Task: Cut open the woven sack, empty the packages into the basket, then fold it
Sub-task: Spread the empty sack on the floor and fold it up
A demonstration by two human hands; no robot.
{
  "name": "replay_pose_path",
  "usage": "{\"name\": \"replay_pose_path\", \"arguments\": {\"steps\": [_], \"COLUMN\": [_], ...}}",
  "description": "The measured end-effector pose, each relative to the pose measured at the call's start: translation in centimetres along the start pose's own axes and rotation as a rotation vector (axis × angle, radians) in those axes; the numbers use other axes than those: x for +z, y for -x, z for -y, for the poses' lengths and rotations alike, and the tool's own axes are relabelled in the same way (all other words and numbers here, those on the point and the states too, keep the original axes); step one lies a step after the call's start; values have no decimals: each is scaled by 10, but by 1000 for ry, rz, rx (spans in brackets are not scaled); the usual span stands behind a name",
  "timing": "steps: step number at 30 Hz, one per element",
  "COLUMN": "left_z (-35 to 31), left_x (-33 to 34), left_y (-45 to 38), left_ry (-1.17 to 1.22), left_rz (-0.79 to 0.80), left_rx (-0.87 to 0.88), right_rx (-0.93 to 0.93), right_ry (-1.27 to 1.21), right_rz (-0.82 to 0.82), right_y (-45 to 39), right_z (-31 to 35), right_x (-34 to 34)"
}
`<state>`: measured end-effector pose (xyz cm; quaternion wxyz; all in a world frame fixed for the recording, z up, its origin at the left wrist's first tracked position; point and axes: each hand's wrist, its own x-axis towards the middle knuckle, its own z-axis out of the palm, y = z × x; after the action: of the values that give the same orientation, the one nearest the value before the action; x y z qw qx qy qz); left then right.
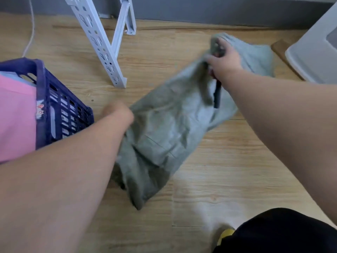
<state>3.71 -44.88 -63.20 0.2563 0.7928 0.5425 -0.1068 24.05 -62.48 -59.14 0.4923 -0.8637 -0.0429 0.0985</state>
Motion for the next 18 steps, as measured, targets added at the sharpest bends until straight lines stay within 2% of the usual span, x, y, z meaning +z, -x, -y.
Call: {"name": "replay_pose_path", "arguments": {"steps": [2,3,4,6,9,10,11,12,15,16,18], "left_z": [13,20,23,30,52,60,67,74,90,93,95], "left_x": [-14,-18,-17,-2,26,33,40,46,57,62,70], "left_y": [-9,-5,0,9,19,21,25,31,51,57,66], "left_ry": [84,40,3,-62,-295,-372,-391,-354,8,102,245], "left_rz": [-260,-393,-402,-238,142,219,207,127,-311,-394,-448], "left_rx": [-12,84,185,399,498,479,462,428,212,94,-196], "right_rx": [-56,-55,-41,79,180,219,289,368,636,696,756], "right_ry": [13,133,236,375,497,524,523,513,422,378,269], "right_rz": [170,196,176,206,282,269,256,225,209,242,299], "right_y": [-2,-1,3,12,38,43,45,47,48,49,53], "right_z": [22,21,17,-17,-72,-87,-101,-110,-116,-116,-113], "right_x": [29,38,46,59,73,76,78,78,78,80,91]}}
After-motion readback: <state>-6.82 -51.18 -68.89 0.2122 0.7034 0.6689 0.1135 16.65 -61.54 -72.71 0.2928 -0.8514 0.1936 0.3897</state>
